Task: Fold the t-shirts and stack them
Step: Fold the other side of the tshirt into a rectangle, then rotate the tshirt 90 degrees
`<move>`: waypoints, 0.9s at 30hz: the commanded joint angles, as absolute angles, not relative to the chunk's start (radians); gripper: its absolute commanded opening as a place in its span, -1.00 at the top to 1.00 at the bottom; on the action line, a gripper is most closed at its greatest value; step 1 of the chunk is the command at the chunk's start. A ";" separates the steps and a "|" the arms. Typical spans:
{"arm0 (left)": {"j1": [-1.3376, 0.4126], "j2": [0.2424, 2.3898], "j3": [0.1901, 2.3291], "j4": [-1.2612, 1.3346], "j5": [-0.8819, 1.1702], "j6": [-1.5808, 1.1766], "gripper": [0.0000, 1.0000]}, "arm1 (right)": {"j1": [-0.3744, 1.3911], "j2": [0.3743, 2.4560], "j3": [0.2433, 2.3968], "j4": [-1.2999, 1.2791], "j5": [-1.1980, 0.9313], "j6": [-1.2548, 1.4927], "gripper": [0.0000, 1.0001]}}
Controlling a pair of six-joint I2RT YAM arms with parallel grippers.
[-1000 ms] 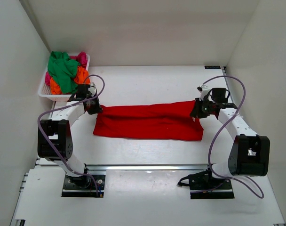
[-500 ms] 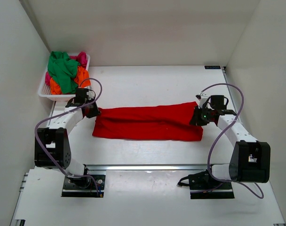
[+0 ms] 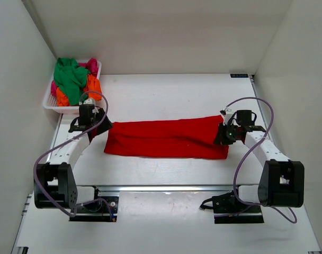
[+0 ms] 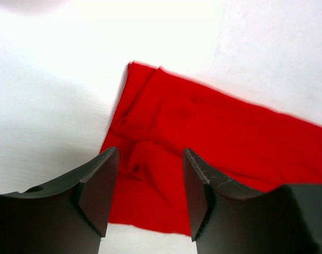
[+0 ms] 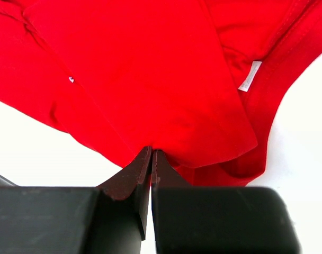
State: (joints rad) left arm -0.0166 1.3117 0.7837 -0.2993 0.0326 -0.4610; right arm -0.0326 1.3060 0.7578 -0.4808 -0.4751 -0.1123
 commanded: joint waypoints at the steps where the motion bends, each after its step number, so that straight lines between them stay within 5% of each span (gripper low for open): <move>1: -0.021 1.268 0.819 -0.210 0.018 -0.482 -0.23 | -0.023 1.263 0.741 -0.491 -0.463 -0.115 0.99; 5: -0.044 1.391 0.948 -0.282 0.067 -0.419 -0.27 | -0.015 1.265 0.726 -0.526 -0.411 -0.080 0.99; 6: -0.046 1.411 0.975 -0.297 0.086 -0.405 -0.26 | -0.014 1.266 0.730 -0.552 -0.356 -0.055 0.85; 8: -0.064 1.465 1.018 -0.321 0.119 -0.370 -0.30 | -0.006 1.256 0.742 -0.561 -0.281 -0.034 0.23; 11: -0.104 1.552 1.118 -0.367 0.120 -0.278 -0.30 | 0.000 1.200 0.755 -0.551 -0.239 -0.002 -0.19; 17: -0.155 1.689 1.238 -0.486 0.124 -0.176 -0.23 | -0.006 1.143 0.799 -0.502 -0.323 0.106 -0.09; 27: -0.299 1.830 1.244 -0.590 0.043 -0.192 -0.10 | 0.201 1.385 0.770 -0.357 -0.290 0.282 -0.08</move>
